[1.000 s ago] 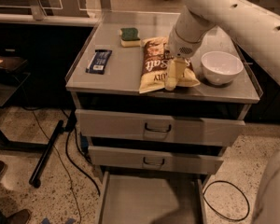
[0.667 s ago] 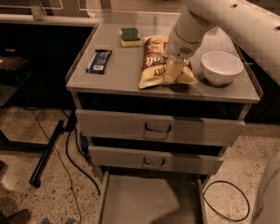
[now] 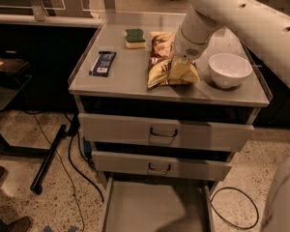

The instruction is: Place brown chip bag into bottom drawer

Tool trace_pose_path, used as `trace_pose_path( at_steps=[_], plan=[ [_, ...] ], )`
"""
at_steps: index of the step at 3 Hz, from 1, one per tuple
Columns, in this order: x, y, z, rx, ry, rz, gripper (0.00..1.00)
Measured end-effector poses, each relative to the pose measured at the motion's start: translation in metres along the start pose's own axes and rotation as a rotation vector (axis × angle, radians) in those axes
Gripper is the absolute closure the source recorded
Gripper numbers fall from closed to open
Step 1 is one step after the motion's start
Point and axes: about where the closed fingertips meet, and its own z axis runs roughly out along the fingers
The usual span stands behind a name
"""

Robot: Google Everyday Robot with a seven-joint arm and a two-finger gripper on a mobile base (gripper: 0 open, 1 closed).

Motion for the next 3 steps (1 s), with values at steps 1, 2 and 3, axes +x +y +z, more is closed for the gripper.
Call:
trace_pose_path(
  at_steps=[1, 2, 3],
  plan=[
    [0.0000, 0.0000, 0.0001, 0.000, 0.000, 0.000, 1.00],
    [-0.0004, -0.0005, -0.0014, 0.000, 0.000, 0.000, 1.00],
    [-0.0015, -0.0010, -0.0054, 0.001, -0.001, 0.000, 1.00]
  ],
)
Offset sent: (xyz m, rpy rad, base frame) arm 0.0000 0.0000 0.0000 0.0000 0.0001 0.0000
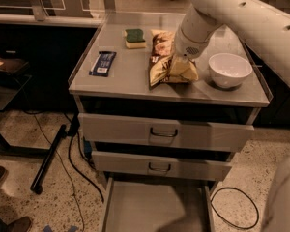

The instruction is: Place brown chip bag into bottom drawer

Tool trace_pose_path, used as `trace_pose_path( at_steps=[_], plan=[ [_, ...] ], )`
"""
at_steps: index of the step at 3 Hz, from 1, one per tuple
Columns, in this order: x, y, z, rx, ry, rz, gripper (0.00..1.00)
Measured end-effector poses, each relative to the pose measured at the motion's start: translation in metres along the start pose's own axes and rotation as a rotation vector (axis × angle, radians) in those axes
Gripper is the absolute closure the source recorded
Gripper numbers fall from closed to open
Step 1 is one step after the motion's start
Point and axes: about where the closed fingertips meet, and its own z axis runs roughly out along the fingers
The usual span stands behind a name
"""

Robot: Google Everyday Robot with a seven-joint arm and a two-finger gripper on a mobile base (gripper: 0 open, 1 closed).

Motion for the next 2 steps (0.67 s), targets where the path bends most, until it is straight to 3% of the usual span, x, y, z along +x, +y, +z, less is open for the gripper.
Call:
trace_pose_path(
  at_steps=[1, 2],
  plan=[
    [-0.009, 0.016, -0.025, 0.045, -0.038, 0.009, 1.00],
    [-0.020, 0.042, -0.042, 0.054, -0.074, 0.002, 1.00]
  ],
)
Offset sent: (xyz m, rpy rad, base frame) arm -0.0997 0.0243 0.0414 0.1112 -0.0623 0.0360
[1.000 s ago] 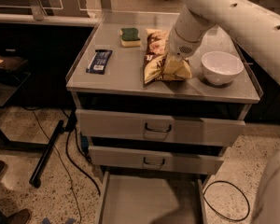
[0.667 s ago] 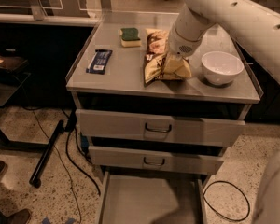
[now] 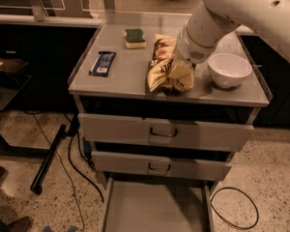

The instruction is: Place brown chip bag into bottom drawer

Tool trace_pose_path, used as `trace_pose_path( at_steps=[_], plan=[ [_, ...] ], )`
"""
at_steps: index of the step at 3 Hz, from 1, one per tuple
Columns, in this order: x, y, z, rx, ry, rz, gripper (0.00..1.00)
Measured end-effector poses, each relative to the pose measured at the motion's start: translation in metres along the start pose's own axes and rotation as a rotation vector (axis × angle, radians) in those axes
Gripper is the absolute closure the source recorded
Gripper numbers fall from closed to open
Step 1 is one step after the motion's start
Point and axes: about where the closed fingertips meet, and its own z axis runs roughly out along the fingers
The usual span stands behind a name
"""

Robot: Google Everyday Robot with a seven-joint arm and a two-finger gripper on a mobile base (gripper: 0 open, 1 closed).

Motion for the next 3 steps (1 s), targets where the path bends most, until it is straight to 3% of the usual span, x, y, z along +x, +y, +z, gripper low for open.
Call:
trace_pose_path(
  at_steps=[2, 3],
  plan=[
    [-0.012, 0.040, -0.023, -0.020, -0.012, -0.044, 1.00],
    [-0.016, 0.058, -0.040, -0.017, -0.063, -0.095, 1.00]
  ],
)
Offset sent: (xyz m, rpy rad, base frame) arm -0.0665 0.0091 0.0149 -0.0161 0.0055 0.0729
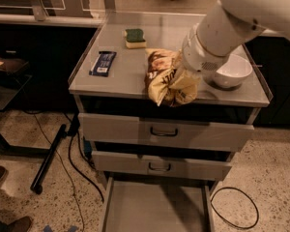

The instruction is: Place brown chip bag into bottom drawer

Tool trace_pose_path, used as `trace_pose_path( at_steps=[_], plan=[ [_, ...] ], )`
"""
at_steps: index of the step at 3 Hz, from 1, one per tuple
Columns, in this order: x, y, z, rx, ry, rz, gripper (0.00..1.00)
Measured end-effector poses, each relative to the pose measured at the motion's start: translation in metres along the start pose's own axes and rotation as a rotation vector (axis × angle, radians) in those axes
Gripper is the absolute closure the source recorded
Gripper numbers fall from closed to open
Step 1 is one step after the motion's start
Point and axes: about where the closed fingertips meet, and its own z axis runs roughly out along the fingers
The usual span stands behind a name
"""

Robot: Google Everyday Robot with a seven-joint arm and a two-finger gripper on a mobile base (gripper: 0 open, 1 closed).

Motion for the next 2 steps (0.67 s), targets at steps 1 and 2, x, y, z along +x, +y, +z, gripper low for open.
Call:
trace_pose_path(
  at_steps=[1, 2],
  plan=[
    [-0.0003, 0.0030, -0.0028, -0.001, -0.010, -0.021, 1.00],
    [0.0013, 0.0100, -0.0066, 0.006, -0.016, -0.002, 1.00]
  ],
)
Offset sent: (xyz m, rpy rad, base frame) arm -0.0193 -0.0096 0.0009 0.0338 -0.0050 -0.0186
